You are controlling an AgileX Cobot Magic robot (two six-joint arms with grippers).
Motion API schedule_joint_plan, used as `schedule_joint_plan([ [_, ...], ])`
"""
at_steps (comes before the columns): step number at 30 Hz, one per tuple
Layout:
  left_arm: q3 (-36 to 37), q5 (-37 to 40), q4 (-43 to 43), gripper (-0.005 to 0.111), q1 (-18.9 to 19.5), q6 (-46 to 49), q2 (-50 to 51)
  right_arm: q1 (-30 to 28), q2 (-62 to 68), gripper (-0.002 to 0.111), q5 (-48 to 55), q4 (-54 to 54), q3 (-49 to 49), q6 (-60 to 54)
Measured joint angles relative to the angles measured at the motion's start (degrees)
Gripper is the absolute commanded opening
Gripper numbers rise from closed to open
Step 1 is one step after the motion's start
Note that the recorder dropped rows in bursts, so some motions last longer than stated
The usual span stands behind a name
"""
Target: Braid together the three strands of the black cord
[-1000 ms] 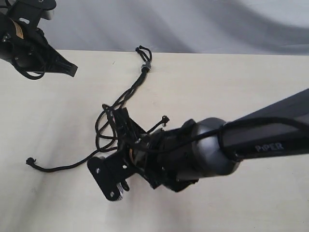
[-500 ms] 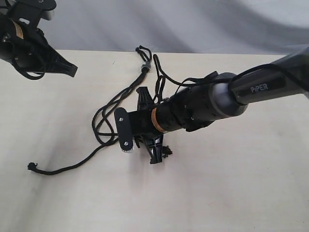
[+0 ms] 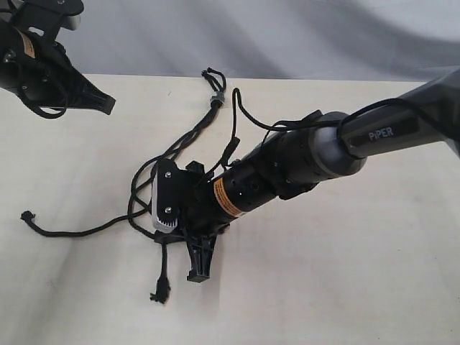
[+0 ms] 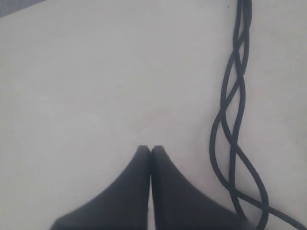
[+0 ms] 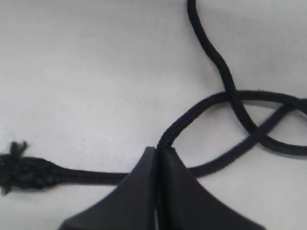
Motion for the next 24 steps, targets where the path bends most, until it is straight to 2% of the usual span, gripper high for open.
schedule_joint_plan([
  [6, 0.00, 0.00, 0.00, 0.000, 0.00, 0.00, 0.00, -0.22, -0.11, 0.000, -1.97, -0.33, 1.47, 9.10],
  [24, 0.00, 0.00, -0.17, 0.000, 0.00, 0.00, 0.00, -0.35, -11.90, 0.000, -2.08, -0.55, 15.54, 12.82],
])
